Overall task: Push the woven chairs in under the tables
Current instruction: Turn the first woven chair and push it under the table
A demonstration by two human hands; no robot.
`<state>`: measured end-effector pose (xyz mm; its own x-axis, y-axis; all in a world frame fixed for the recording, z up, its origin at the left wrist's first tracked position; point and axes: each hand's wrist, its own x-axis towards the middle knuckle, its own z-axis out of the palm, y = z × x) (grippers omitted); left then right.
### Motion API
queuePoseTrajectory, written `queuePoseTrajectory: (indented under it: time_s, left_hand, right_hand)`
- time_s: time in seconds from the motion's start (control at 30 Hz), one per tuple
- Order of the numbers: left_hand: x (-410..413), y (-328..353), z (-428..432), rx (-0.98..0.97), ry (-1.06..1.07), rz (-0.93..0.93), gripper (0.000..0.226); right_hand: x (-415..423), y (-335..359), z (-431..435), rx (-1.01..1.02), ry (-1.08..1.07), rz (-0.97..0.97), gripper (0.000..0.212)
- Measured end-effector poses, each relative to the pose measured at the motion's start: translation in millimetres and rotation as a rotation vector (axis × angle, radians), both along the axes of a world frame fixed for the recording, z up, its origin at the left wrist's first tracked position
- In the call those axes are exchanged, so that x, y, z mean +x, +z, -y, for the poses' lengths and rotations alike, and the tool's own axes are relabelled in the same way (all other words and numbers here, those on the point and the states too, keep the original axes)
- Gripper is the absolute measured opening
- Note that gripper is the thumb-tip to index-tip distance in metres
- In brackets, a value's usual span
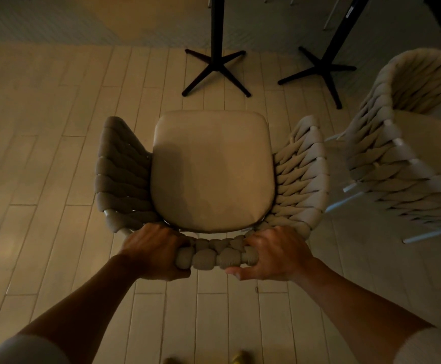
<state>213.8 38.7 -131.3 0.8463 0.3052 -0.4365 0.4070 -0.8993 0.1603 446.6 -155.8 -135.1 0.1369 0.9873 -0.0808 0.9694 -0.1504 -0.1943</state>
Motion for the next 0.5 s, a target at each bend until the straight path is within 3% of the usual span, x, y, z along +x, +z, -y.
queuePoseTrajectory:
  time_s: [0.5]
  left_hand:
    - [36,1,-51,0.033,-0.015,-0.019,0.062]
  right_hand:
    - [35,-8,-50,-0.02,0.004,-0.01,0.095]
